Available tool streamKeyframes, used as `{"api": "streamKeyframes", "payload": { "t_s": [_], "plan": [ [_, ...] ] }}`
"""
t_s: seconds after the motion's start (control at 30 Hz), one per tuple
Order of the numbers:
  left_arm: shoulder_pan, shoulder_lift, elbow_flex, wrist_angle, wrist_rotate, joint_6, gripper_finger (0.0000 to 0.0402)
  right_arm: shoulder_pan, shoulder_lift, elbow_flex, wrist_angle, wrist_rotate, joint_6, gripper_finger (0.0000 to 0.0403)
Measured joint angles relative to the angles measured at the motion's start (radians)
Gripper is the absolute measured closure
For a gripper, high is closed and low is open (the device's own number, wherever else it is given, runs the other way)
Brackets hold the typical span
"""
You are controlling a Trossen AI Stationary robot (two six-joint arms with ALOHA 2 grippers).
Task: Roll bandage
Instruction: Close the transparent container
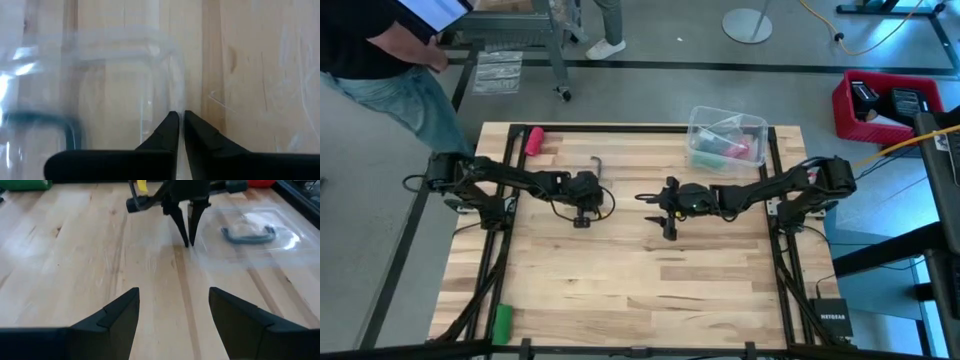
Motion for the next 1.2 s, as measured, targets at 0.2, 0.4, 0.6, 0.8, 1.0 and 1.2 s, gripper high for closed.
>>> {"api": "streamKeyframes", "payload": {
  "t_s": [0.2, 0.4, 0.6, 0.8, 1.0, 1.2],
  "plan": [
    [-0.029, -0.036, -0.001, -0.031, -0.024, -0.028, 0.0398, 0.0, 0.005, 0.0, -0.014, -0.01, 0.01, 0.0162],
    [-0.104, -0.157, 0.05, -0.106, -0.073, -0.078, 0.04, 0.013, -0.018, 0.001, -0.013, -0.01, 0.011, 0.0162],
    [-0.191, -0.29, 0.107, -0.124, -0.109, -0.121, 0.0401, 0.038, -0.031, 0.002, -0.012, -0.001, 0.019, 0.0162],
    [-0.243, -0.375, 0.12, -0.119, -0.138, -0.175, 0.0401, 0.047, -0.033, 0.002, -0.012, 0.035, 0.011, 0.0162],
    [-0.276, -0.407, 0.12, -0.008, -0.144, -0.227, 0.0401, 0.043, -0.029, 0.002, 0.0, 0.052, -0.004, 0.0162],
    [-0.293, -0.41, 0.12, 0.134, -0.144, -0.283, 0.0402, 0.046, -0.028, 0.002, 0.084, 0.117, -0.123, 0.0162]
  ]
}}
